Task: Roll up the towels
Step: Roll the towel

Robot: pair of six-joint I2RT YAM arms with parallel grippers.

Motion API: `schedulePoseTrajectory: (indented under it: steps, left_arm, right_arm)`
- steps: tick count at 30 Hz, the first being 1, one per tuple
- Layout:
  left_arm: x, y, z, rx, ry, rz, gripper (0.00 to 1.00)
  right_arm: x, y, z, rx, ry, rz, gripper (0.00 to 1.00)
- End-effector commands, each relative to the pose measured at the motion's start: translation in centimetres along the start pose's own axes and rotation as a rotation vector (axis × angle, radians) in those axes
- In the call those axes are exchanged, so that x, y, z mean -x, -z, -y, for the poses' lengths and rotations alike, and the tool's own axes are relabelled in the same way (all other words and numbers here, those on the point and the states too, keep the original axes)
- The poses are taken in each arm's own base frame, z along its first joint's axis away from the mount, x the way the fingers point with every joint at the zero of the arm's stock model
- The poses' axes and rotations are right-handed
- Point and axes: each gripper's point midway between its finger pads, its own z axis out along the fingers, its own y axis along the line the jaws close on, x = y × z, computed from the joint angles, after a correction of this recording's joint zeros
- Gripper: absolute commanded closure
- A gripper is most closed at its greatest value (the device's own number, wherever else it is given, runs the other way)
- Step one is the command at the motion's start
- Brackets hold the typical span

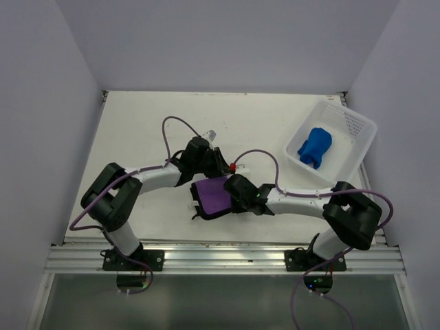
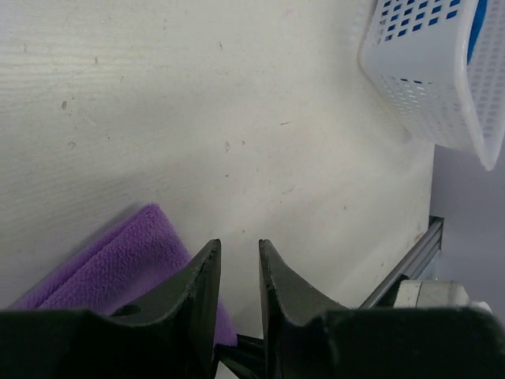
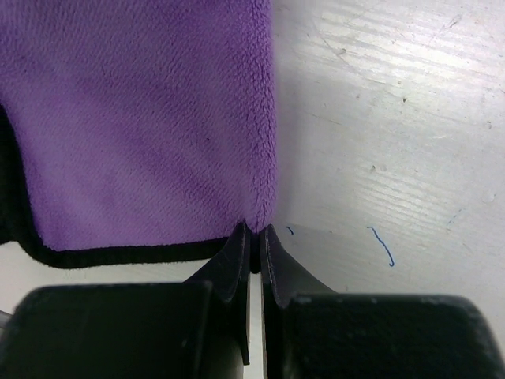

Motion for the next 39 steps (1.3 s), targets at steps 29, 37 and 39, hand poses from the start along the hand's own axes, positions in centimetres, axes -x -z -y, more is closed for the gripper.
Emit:
schedulePoseTrajectory:
  steps: [29,37,39]
  left_arm:
    - [1.5,-1.3,-1.7,0.503,-0.296,0.089,0.64]
    - [3.1,0.0,1.0,0.437,-0.27,0.156,0.64]
    - [3.3,0.1,1.5,0.423,-0.267,0.162,0.63]
  right_arm:
    - [-2.6,-1.3,0.7,0.062,-0.015,0.002,1.0]
    - [-2.9,-1.2,1.1,0.053,-0.016,-0.001,1.0]
    - [-3.0,-1.3,1.2,0.048,-0.018,-0.002,1.0]
